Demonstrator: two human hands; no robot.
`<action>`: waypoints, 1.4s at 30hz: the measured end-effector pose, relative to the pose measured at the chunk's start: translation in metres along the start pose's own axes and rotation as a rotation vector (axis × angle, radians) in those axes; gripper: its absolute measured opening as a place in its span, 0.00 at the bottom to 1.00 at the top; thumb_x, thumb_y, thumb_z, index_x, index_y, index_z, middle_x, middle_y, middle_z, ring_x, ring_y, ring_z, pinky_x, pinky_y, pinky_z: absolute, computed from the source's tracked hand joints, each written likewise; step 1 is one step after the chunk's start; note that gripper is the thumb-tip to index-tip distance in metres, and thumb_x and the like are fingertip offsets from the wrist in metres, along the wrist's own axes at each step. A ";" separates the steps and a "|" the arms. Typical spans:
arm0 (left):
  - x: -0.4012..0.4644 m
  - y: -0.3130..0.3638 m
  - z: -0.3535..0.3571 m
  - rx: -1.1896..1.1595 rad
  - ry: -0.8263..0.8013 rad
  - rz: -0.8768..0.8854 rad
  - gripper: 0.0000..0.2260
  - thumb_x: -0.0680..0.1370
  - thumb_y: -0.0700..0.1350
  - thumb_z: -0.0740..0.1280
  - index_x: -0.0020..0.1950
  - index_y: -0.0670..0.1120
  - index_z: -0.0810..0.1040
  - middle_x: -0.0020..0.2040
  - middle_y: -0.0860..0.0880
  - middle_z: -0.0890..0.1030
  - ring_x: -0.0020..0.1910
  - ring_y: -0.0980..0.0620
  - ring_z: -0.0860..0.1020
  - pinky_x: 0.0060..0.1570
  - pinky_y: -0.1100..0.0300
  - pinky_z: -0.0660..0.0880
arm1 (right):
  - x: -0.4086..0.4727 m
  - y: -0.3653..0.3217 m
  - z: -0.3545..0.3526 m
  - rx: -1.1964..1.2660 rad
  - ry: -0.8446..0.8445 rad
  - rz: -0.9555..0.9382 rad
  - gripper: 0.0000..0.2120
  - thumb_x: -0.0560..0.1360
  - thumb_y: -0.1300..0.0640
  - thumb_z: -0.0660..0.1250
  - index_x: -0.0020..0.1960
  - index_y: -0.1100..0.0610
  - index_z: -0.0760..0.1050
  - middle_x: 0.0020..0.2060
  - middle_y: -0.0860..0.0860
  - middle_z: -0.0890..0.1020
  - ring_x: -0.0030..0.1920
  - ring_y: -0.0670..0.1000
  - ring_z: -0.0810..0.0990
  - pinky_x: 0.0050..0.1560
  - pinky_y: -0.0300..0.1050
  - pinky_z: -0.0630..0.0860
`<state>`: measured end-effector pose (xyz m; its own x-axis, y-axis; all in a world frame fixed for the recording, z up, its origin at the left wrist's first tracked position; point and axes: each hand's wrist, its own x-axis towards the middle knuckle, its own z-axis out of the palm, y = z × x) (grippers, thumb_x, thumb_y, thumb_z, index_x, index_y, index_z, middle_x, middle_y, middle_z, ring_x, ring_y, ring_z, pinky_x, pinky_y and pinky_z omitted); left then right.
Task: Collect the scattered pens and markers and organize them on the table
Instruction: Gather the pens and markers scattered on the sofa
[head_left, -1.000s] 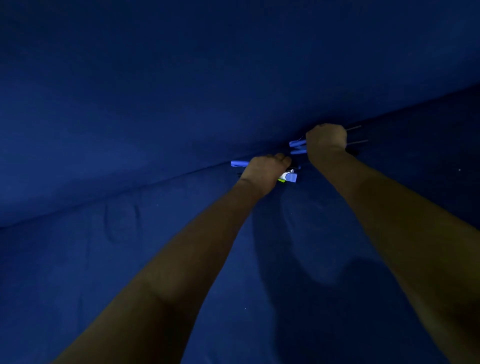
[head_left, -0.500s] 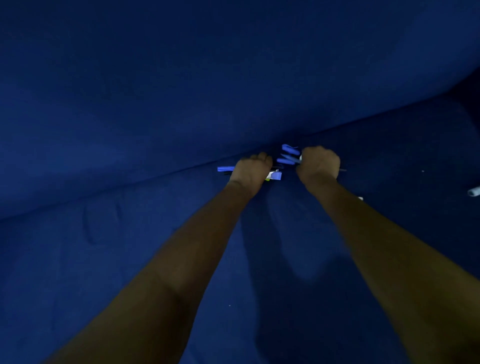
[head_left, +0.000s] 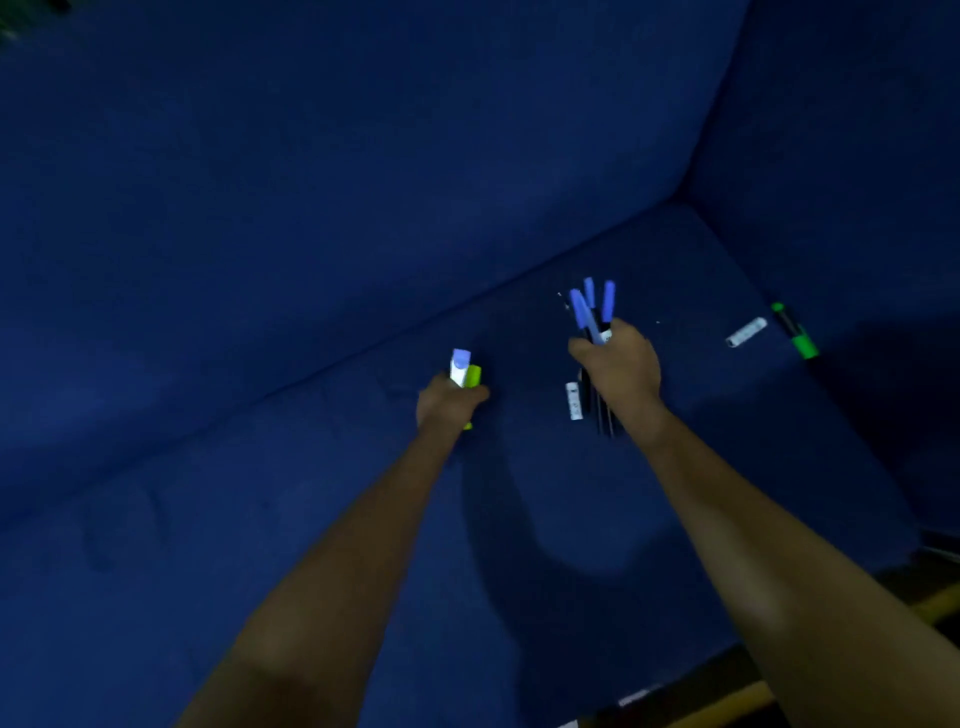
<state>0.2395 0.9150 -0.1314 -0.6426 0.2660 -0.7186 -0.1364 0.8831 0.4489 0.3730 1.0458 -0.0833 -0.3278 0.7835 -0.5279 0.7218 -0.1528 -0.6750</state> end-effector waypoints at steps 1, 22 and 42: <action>-0.008 0.006 0.020 -0.033 -0.014 0.005 0.14 0.71 0.46 0.70 0.53 0.43 0.76 0.48 0.45 0.79 0.40 0.50 0.77 0.38 0.55 0.80 | 0.001 0.006 -0.009 0.118 0.011 0.057 0.10 0.72 0.56 0.67 0.34 0.52 0.68 0.29 0.49 0.73 0.29 0.49 0.71 0.32 0.44 0.68; -0.044 0.035 0.155 0.142 0.182 0.174 0.11 0.72 0.46 0.68 0.46 0.40 0.73 0.41 0.45 0.79 0.38 0.46 0.78 0.37 0.55 0.75 | 0.018 0.103 -0.057 0.998 0.036 0.566 0.07 0.73 0.62 0.68 0.39 0.56 0.72 0.26 0.50 0.72 0.24 0.47 0.72 0.24 0.37 0.70; -0.042 0.032 0.138 -0.078 0.031 0.159 0.06 0.72 0.40 0.67 0.40 0.44 0.70 0.34 0.48 0.77 0.34 0.46 0.79 0.41 0.45 0.81 | 0.030 0.106 -0.114 0.830 0.354 0.238 0.06 0.75 0.64 0.67 0.42 0.57 0.73 0.32 0.55 0.77 0.26 0.47 0.78 0.28 0.42 0.75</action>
<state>0.3658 0.9857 -0.1601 -0.6834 0.3868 -0.6191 -0.0886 0.7978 0.5963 0.5092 1.1219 -0.1117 0.0762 0.7932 -0.6042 0.0344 -0.6077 -0.7934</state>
